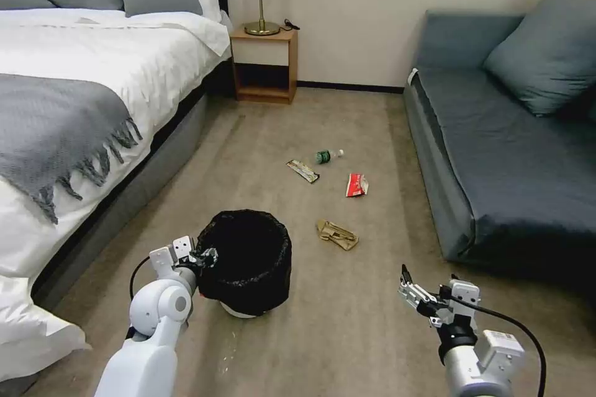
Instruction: Pick up the trash bin, then pick up the garbage on the floor and place it into the trash bin.
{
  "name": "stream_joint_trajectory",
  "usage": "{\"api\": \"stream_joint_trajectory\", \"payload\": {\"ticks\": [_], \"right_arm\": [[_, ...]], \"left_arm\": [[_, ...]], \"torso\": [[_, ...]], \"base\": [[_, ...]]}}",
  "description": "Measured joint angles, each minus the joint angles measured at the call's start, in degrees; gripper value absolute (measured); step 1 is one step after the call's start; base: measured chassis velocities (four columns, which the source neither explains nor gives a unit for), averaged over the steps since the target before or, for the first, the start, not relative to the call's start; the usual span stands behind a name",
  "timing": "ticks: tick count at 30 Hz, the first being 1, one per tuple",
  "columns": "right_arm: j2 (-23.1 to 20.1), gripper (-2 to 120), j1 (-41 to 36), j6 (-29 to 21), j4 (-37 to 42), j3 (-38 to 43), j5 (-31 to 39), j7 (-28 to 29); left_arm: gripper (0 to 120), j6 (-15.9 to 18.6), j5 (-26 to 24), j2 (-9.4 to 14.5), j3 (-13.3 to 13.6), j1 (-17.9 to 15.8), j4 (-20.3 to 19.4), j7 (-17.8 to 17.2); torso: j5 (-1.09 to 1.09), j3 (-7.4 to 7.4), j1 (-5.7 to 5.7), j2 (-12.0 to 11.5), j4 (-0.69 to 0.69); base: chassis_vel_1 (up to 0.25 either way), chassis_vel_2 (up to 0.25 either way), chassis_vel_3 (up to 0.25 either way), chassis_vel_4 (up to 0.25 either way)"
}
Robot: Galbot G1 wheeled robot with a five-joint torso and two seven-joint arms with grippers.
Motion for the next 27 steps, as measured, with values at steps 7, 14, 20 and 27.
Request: {"api": "stream_joint_trajectory", "payload": {"ticks": [7, 14, 20, 27], "right_arm": [[0.0, 100, 0.4, 0.1, -1.0, -0.1, 0.0, 0.0], [0.0, 100, 0.6, 0.1, -1.5, -0.2, 0.1, -0.1], [0.0, 100, 0.7, 0.1, -1.8, -0.2, 0.1, -0.1], [0.0, 100, 1.0, 0.5, -2.4, -0.2, 0.5, -0.1]], "left_arm": [[5, -0.9, 0.6, -0.3, -0.2, 0.8, 0.5, 0.8], [5, -2.1, 2.2, -0.5, -0.7, 1.6, 0.4, 2.1], [5, -2.8, 4.5, -0.4, -1.6, 2.6, -1.0, 2.9], [5, -2.9, 8.3, 0.0, -2.4, 4.7, -4.4, 3.7]], "torso": [[0.00, 0.00, 0.00, 0.0, 0.00], [-0.01, 0.00, 0.00, 0.0, 0.00], [-0.01, 0.00, 0.00, 0.0, 0.00], [0.00, 0.00, 0.00, 0.0, 0.00]], "base": [[0.000, 0.000, 0.000, 0.000], [0.000, 0.000, 0.000, 0.000], [0.000, 0.000, 0.000, 0.000], [0.000, 0.000, 0.000, 0.000]]}}
